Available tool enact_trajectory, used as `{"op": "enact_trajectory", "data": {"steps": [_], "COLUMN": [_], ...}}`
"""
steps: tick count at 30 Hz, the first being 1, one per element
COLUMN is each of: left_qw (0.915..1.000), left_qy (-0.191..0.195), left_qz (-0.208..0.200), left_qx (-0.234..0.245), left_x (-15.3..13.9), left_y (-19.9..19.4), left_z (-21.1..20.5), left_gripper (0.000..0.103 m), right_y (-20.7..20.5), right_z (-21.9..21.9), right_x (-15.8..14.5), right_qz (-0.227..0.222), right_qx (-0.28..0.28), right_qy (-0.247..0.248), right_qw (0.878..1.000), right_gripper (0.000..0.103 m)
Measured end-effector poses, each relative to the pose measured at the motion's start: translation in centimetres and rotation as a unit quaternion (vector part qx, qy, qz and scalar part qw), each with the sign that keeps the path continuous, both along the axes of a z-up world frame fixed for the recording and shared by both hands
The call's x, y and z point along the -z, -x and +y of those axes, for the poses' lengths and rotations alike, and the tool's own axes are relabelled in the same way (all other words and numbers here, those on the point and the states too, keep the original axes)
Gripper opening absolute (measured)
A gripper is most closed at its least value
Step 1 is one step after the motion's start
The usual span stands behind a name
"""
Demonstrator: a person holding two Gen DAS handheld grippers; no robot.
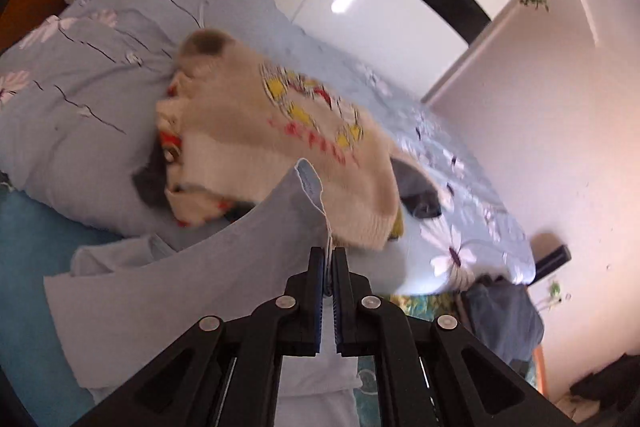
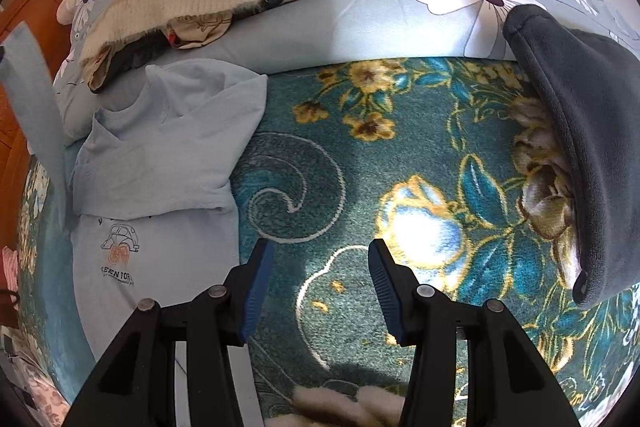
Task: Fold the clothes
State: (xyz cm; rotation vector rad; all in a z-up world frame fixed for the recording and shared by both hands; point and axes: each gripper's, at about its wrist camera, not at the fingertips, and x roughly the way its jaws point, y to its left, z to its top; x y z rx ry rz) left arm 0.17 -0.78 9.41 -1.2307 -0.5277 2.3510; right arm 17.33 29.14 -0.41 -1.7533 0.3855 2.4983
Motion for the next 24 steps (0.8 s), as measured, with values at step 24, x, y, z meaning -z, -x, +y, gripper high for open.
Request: {"op": "enact_trajectory", "data": {"steps": [24], "left_qw": [0.9760], "left_qy": [0.073], "left_qz": [-0.177], "left_qx": [0.103], "left_x": [11.6], "left_y": [-3.0], "left_z": [11.1], "left_gripper": [0.016], "right_y": [-1.8], "right_z": [1.7], "right_x": [1.4], "right_qz": [-0.017], "right_qx": [0.026], "right_qy": [0.023], "right_qw": [0.999], "right_gripper": [0.051]}}
